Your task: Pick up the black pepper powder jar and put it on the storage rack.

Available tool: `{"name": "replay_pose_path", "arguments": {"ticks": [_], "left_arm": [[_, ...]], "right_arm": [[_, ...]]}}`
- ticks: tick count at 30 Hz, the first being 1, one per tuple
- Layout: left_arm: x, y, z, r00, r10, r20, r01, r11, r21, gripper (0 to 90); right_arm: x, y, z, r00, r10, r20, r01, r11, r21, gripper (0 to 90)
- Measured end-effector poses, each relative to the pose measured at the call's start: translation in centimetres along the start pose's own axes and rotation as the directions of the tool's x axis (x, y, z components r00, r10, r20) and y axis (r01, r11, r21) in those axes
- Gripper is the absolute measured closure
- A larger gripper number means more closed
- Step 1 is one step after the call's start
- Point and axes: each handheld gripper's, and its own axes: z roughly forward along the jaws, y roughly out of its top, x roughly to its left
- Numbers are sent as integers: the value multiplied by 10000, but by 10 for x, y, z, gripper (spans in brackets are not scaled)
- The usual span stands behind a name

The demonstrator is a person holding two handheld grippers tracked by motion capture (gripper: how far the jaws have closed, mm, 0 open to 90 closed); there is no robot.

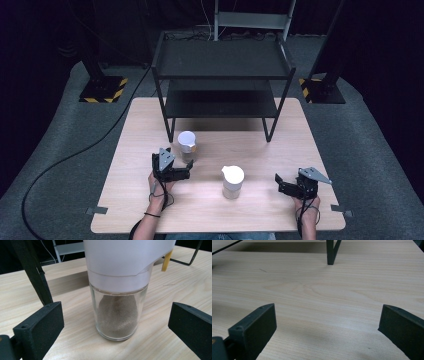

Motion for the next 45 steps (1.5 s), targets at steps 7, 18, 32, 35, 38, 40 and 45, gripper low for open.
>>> {"name": "replay_pose_path", "arguments": {"ticks": [7, 18, 32, 35, 38, 40, 45], "left_arm": [[2, 2, 5, 9997, 14, 239, -14, 10000, 4, 0], [-1, 10, 13, 10000, 69, 42, -71, 9988, 476, 0], [9, 31, 33, 9994, 74, 336, -108, 9949, 1004, 0], [8, 33, 38, 9989, 115, 446, -163, 9940, 1080, 0], [7, 34, 42, 9989, 101, 455, -151, 9936, 1121, 0], [5, 33, 43, 9991, 45, 422, -92, 9936, 1123, 0], [6, 28, 44, 9992, -139, 386, 96, 9939, 1094, 150]], "right_arm": [[-1, -1, 0, 10000, 7, -76, -8, 10000, -78, 0], [-1, -2, -1, 10000, -17, -44, 17, 9999, -120, 0], [-5, -6, -2, 9997, 23, -260, -32, 9994, -345, 0], [-5, -5, -2, 9997, 32, -240, -39, 9995, -303, 0], [-4, -5, -2, 9997, 44, -232, -51, 9995, -310, 0], [-5, -5, -2, 9997, 42, -243, -49, 9995, -299, 0], [-5, -5, -2, 9997, 42, -238, -49, 9995, -301, 0]]}}
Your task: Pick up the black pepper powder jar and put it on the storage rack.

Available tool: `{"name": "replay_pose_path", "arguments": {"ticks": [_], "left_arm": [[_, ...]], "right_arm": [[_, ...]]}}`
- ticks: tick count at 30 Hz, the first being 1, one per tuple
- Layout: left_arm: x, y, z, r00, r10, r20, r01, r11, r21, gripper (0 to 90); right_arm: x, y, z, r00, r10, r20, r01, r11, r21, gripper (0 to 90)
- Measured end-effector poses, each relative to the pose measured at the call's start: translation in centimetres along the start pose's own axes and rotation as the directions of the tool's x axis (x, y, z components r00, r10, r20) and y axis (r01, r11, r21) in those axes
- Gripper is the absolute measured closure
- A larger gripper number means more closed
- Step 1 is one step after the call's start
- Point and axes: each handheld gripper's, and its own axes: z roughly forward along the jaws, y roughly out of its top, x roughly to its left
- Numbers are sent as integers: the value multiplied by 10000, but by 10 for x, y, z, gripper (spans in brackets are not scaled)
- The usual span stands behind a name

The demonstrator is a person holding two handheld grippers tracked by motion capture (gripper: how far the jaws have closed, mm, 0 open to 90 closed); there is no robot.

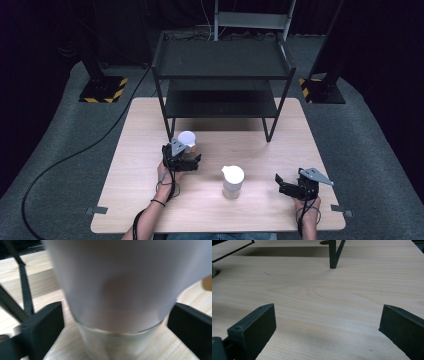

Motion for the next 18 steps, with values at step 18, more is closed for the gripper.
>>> {"name": "replay_pose_path", "arguments": {"ticks": [18], "left_arm": [[0, -1, -10, 9995, 183, 238, -176, 9994, -300, 310]], "right_arm": [[-3, -3, -1, 9999, 46, -131, -48, 9998, -183, 2]]}}
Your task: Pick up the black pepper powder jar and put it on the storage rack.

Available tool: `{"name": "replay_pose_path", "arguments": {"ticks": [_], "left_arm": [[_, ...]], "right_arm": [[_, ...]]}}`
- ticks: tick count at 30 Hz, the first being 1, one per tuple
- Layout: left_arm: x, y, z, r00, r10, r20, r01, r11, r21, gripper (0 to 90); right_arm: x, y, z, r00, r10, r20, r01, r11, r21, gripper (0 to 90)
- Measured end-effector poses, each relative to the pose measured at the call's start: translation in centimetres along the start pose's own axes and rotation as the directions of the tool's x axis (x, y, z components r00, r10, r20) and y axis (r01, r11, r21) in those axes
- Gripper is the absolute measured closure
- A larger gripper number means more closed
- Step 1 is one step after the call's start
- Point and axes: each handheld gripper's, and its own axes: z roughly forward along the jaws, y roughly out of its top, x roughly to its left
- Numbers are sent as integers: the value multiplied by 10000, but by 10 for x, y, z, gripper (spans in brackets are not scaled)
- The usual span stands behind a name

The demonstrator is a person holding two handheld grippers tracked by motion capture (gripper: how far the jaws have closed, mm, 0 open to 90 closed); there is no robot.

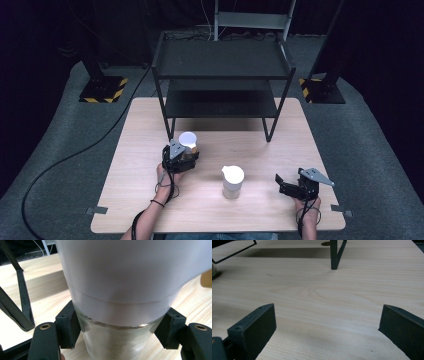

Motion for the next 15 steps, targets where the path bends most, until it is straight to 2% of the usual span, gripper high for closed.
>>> {"name": "replay_pose_path", "arguments": {"ticks": [5, 6, 9, 12, 15], "left_arm": [[2, 8, -8, 9999, 39, 113, -39, 10000, 44, 309], [2, 11, -9, 9999, 108, 100, -109, 9999, 93, 309], [5, 18, -16, 9998, 126, 136, -127, 9999, 60, 309], [7, 21, -22, 9999, 21, 156, -19, 9999, -105, 309], [9, 27, -26, 9995, 286, 131, -286, 9996, -51, 309]], "right_arm": [[1, 3, 2, 9999, -132, 12, 132, 9998, 154, 4], [4, 7, 4, 9995, -297, 43, 295, 9988, 378, 3], [6, 9, 5, 9989, -462, 69, 458, 9974, 548, 2], [5, 11, 6, 9991, -422, 27, 419, 9969, 660, 3], [3, 11, 6, 9993, -379, -26, 380, 9973, 621, 2]]}}
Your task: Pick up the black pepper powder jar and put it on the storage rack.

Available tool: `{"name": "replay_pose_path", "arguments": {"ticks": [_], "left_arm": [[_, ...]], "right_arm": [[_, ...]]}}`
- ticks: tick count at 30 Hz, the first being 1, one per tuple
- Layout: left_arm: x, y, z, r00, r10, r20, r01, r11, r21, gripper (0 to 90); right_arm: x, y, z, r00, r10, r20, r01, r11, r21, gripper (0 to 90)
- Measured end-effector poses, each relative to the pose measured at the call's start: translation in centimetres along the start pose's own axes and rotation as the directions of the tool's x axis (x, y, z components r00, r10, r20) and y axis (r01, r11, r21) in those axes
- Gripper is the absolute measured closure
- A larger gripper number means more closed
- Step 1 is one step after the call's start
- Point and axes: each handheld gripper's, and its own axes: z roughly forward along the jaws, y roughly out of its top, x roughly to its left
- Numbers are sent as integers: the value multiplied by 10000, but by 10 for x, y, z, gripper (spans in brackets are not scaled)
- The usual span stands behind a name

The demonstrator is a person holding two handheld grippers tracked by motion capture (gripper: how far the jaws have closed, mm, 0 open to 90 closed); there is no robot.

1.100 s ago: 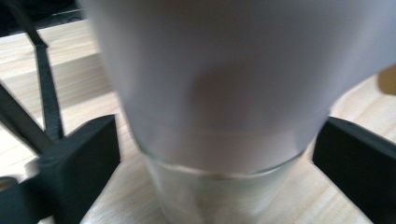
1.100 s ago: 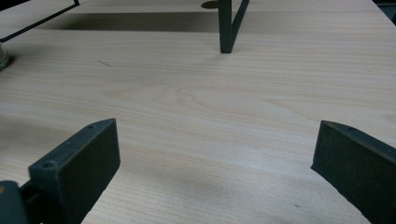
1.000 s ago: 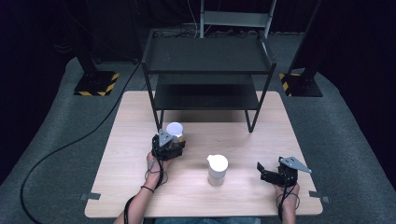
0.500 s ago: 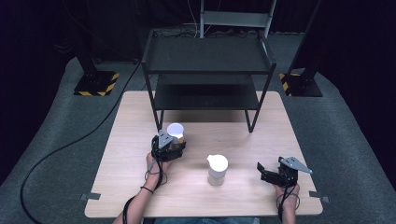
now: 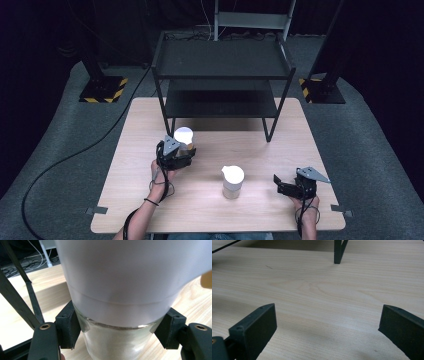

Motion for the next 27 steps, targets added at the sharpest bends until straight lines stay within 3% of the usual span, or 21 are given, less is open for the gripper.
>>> {"name": "replay_pose_path", "arguments": {"ticks": [4, 27], "left_arm": [[5, 4, -8, 9997, -226, 32, 226, 9997, -40, 309], [17, 35, -27, 9999, -61, 115, 61, 10000, 8, 309]], "right_arm": [[1, 0, 0, 10000, -1, 54, 1, 10000, 11, 3], [2, 0, 0, 9999, -4, 120, 3, 10000, 15, 6]]}}
